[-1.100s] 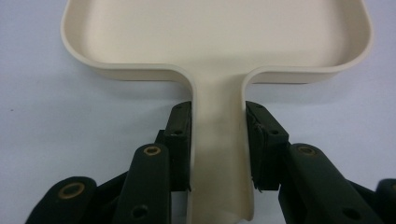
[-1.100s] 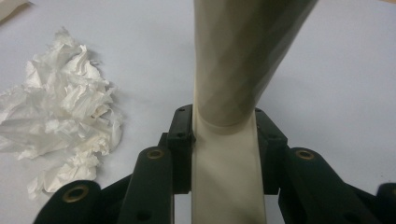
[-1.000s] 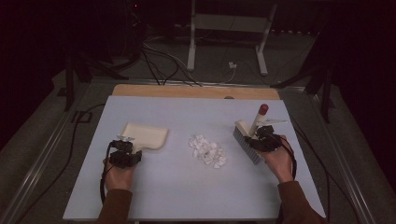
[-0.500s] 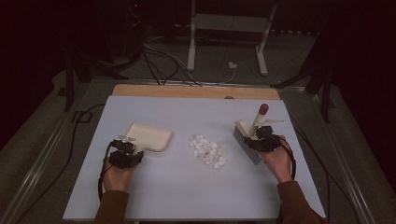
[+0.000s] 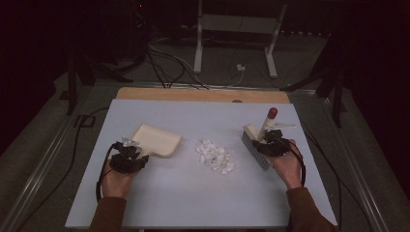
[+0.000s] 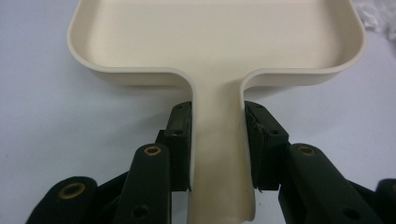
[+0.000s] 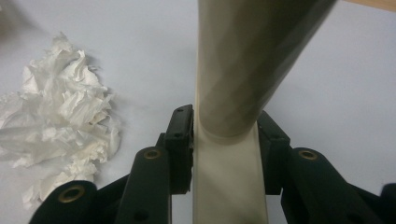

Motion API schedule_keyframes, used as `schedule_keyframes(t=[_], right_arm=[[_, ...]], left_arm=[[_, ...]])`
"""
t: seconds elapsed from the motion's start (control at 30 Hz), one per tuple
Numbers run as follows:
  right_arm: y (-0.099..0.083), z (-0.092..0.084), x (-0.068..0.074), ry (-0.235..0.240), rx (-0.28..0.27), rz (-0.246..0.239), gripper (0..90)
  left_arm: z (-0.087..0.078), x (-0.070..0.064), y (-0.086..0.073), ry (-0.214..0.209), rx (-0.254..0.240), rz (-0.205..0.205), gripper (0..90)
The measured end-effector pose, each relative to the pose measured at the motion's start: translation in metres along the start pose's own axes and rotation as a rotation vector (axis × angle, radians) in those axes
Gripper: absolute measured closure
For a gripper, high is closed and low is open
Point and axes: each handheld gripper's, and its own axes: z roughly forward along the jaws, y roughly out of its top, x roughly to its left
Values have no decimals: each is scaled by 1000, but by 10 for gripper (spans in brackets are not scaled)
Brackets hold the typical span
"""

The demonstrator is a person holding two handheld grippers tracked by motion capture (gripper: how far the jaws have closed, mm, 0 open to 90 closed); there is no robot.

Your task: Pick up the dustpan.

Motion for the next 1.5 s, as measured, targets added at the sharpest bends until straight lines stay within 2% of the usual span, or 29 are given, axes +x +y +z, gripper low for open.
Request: schedule_keyframes(t=[0.27, 0.43, 0.57, 0.9, 1.03, 1.17, 1.5], right_arm=[[0, 0, 0, -6, -1, 0, 664], [1, 0, 0, -8, -1, -7, 665], [0, 0, 0, -6, 0, -2, 665], [0, 0, -1, -3, 0, -2, 666], [0, 0, 0, -4, 1, -3, 666], [0, 0, 0, -7, 0, -7, 666], [1, -1, 6, -18, 5, -25, 668]], left_arm=[[-7, -2, 4, -42, 15, 93, 666], [-9, -4, 6, -82, 34, 156, 666], [-8, -6, 6, -124, 41, 187, 666], [-10, -5, 7, -195, 55, 279, 666], [-12, -6, 6, -224, 59, 311, 666], [-11, -6, 5, -234, 67, 342, 665], [-12, -10, 5, -260, 70, 388, 665]])
